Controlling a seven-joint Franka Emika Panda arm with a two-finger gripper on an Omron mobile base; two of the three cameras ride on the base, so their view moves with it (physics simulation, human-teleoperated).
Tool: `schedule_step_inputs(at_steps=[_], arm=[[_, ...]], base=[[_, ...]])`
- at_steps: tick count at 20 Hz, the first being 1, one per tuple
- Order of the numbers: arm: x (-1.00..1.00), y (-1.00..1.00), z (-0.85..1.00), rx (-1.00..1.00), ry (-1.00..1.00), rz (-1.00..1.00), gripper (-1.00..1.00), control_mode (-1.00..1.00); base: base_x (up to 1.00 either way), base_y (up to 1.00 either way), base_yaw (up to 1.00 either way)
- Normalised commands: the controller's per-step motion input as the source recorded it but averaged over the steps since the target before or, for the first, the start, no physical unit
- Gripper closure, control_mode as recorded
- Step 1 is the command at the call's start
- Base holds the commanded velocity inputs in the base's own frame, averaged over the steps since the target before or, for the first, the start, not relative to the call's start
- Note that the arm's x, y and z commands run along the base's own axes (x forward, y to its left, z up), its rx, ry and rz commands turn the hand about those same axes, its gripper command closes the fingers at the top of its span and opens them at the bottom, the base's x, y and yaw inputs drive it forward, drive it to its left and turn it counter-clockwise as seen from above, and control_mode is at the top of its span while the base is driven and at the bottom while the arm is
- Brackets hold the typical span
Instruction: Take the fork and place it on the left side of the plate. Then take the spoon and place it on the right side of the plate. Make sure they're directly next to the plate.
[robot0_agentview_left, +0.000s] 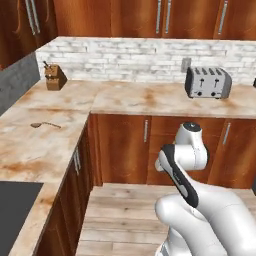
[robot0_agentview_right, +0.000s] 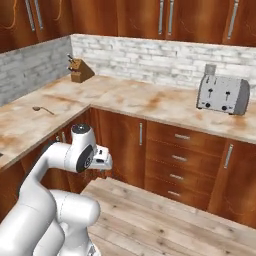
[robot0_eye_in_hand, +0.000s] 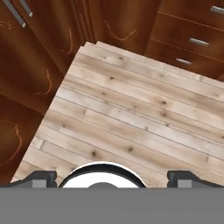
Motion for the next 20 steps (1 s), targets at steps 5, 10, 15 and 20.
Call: schedule_step_inputs(at_steps=[5,10,15,20], arm=[[0.0,0.0,0.0,0.0,0.0,0.0,-1.0,1.0],[0.0,0.0,0.0,0.0,0.0,0.0,-1.0,1.0],[0.0,0.0,0.0,0.0,0.0,0.0,-1.0,1.0],[0.0,0.0,0.0,0.0,0.0,0.0,-1.0,1.0]], base=[[0.76,0.04,0.43],[0.73,0.0,0.49],[0.68,0.0,0.54],[0.68,-0.01,0.52]])
